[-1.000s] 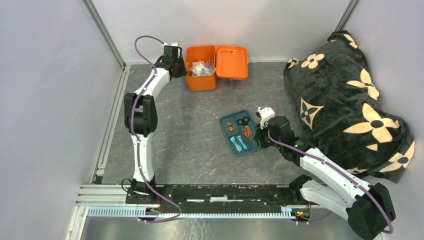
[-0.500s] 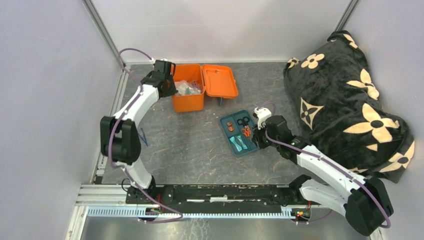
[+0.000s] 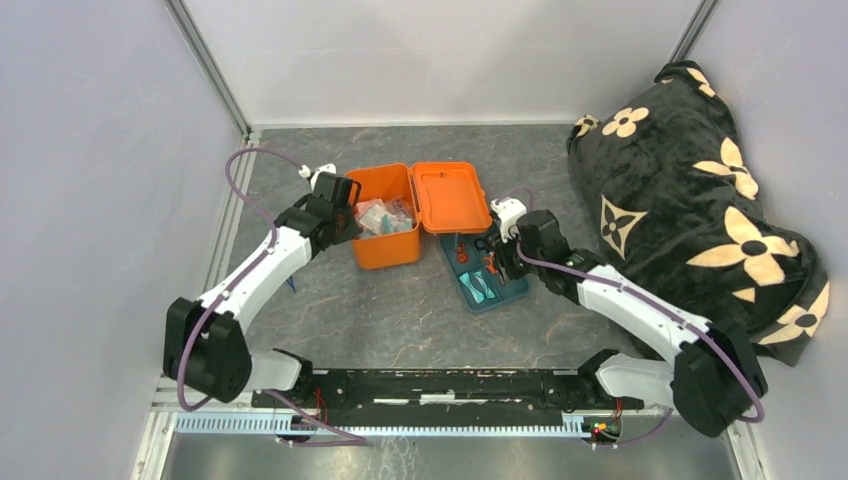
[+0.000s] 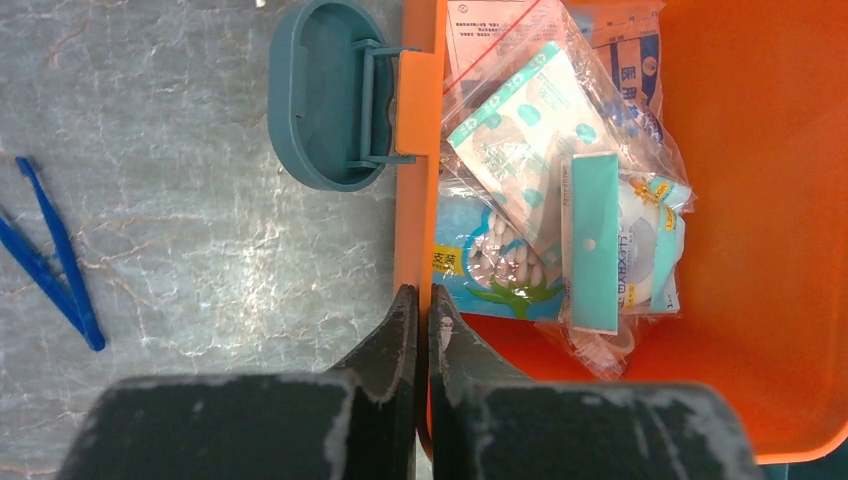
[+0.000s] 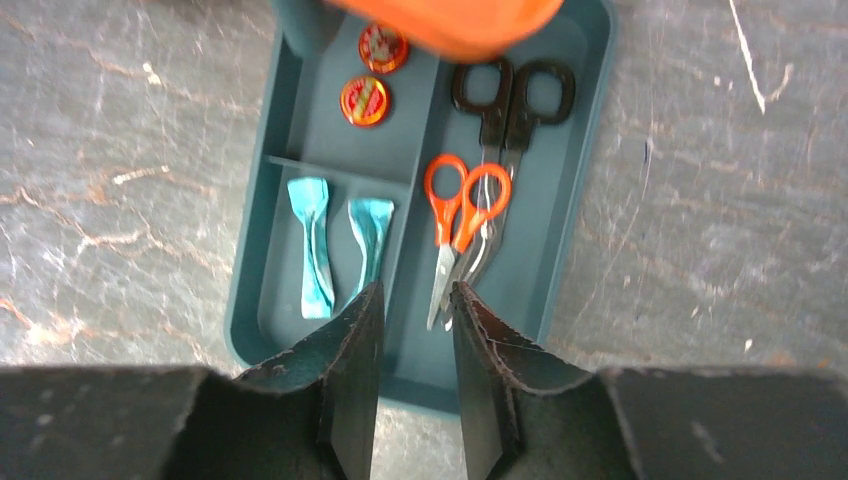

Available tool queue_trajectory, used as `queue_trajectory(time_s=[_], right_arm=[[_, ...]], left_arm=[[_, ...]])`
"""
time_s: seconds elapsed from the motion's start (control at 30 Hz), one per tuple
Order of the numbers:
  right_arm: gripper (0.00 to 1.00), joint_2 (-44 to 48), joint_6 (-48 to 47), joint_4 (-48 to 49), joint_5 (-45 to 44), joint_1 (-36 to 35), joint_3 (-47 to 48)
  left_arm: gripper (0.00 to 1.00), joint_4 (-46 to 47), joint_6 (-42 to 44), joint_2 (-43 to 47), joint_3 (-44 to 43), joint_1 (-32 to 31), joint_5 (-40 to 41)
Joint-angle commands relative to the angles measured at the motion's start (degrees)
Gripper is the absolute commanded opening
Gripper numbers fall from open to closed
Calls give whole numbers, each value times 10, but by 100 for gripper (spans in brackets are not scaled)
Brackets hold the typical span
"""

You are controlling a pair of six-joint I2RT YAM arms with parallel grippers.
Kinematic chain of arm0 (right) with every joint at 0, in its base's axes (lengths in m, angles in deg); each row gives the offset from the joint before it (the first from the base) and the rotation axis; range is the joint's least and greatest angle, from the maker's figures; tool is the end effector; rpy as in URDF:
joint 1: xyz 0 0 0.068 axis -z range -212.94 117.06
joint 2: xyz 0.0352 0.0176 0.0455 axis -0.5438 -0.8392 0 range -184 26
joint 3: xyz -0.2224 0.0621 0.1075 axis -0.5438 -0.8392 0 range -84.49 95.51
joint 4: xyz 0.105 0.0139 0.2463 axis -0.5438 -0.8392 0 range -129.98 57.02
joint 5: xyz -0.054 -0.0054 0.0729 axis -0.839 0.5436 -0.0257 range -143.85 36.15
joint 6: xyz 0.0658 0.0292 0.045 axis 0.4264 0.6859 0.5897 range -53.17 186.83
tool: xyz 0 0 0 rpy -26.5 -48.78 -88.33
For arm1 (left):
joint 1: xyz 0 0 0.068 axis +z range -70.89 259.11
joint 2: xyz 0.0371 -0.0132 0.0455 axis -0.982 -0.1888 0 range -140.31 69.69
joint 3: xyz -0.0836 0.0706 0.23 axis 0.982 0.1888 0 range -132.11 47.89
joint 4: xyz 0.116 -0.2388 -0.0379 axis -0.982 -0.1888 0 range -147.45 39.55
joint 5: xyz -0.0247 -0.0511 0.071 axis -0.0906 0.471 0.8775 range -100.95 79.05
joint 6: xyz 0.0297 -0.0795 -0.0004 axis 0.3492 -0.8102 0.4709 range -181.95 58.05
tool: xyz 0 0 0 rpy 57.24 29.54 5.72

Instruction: Organize the medicine kit

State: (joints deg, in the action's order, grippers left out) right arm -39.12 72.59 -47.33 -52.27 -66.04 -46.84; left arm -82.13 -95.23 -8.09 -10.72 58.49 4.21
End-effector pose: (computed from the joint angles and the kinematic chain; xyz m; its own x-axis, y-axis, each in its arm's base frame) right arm 0.2325 0.1540 0.1739 -0.6124 -0.2793 -0.7396 -0.5041 0.8586 0.0932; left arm 0.3046 -0.0937 0.2139 -0.7085 -0.2992 -0.6391 -0.2431 0.9537 -0.1770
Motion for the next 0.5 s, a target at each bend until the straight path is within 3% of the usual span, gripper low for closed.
queue_trajectory(time_s=[0.0,0.13,0.27,0.47], right_arm=[[35,-57,-6,-4,27,2,67],[31,-97,9,5,29,2,81],[31,-116,15,2,30,2,91],[31,-136,7,-4,33,2,97]], left_arm=[[8,47,-62,58,19,-4,30],[11,37,-59,75,31,-3,54],[3,13,-71,94,35,-2,110],[2,-12,-97,122,43,-3,159]])
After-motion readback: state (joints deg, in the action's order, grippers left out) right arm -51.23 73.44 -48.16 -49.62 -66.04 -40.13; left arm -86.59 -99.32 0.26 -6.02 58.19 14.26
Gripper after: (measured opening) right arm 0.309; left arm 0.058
